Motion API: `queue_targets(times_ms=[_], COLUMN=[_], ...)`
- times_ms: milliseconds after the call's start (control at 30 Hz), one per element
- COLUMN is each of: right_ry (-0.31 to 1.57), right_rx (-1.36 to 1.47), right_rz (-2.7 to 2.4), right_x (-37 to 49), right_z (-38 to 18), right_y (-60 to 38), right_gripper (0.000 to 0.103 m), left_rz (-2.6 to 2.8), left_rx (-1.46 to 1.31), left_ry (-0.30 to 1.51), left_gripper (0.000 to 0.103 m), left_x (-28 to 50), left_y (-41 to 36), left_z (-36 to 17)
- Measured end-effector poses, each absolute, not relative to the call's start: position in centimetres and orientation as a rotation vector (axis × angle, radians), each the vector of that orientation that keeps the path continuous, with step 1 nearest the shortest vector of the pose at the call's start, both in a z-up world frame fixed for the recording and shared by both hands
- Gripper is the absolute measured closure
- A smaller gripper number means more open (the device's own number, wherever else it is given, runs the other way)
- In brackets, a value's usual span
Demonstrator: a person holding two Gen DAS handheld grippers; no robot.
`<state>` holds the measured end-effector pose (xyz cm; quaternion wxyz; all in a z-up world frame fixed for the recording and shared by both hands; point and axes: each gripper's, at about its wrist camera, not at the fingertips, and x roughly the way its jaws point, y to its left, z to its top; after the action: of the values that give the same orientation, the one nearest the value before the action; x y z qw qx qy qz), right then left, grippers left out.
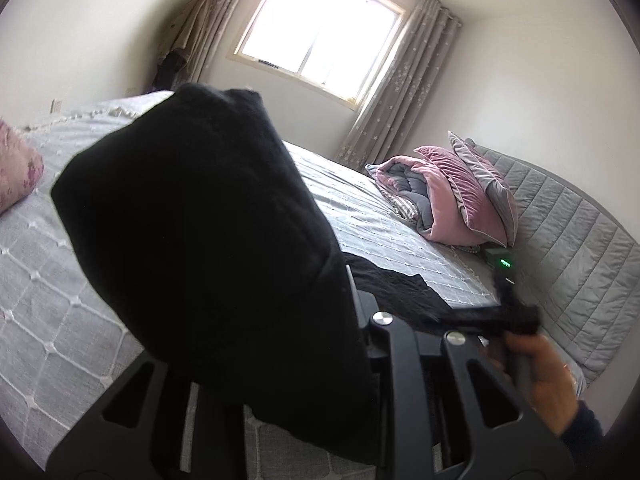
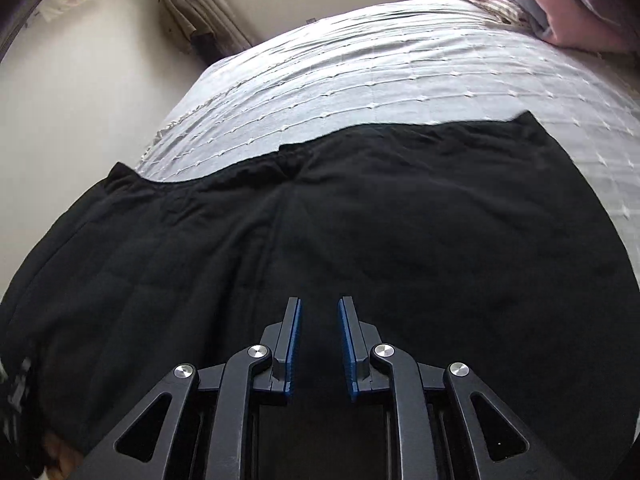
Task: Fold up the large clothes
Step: 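Lift the held coat side with the left gripper and fold it over the other half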
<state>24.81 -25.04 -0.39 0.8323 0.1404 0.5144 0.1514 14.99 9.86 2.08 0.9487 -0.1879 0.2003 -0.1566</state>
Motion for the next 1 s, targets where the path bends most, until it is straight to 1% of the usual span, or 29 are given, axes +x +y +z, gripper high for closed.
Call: queue_targets(times_ms=[133,233,300,433,567,667,733,800,867,900,933,967,1000], right_ry=[1.057,1.015,1.026,0.98,0.913,0.857,0.825,0.813,0.818,0.823,0.829,0.831,0.832], right_rx=[0.425,0.442,0.456,0.652,0.665,0.732,0.781,0.798,0.783,0.771,0.76,0.761,0.768], right_rz=[0.295,0.254,0.264,0.327,0.263,0.211,0.169,0.108,0.016,-0.028,-0.061,-0.063,-0.05], right_x=[19.9,17.4,17.1,16.6,15.7,14.9,14.5,13.9,13.2,12.9,12.7,12.7,12.6], right_z=[0.9,1.2,0.8,0.7,2.6,3.1,3.3,3.2,3.2,3.1,3.1,3.0,2.9], right_y=[-31.1,-34.4,-35.3,-38.8,-40.9,-44.0,-46.0,-47.8,-49.2,-49.7,-50.4,-50.6,-50.7], right_gripper=[0.084,0.084,0.082,0.082,0.082,0.082,0.082,0.082,0.081,0.08,0.079,0.075,0.072], left_rz=[-0.342,-0.36,-0.367,-0.4,-0.474,-0.563,-0.622,-0.654,-0.674,-0.673,-0.661,-0.651,-0.647], left_rx=[-0.292,-0.17,-0.097,0.043,0.178,0.249,0.288,0.327,0.355,0.361,0.372,0.378,0.376], left_ry=[0.368,0.347,0.355,0.34,0.341,0.359,0.39,0.442,0.565,0.632,0.689,0.713,0.699], left_gripper=[0.077,0.077,0.077,0.077,0.077,0.077,0.077,0.073,0.065,0.065,0.062,0.058,0.057], left_x=[14.7,14.6,15.0,15.0,14.5,13.9,13.2,12.8,13.3,13.6,13.8,13.8,13.4], left_y=[7.5,4.4,2.0,-3.3,-10.6,-16.3,-20.2,-23.6,-27.0,-28.1,-28.8,-29.0,-28.7], left_z=[4.2,6.1,7.3,9.5,10.4,8.9,6.6,4.1,0.6,-1.0,-2.2,-3.1,-3.2])
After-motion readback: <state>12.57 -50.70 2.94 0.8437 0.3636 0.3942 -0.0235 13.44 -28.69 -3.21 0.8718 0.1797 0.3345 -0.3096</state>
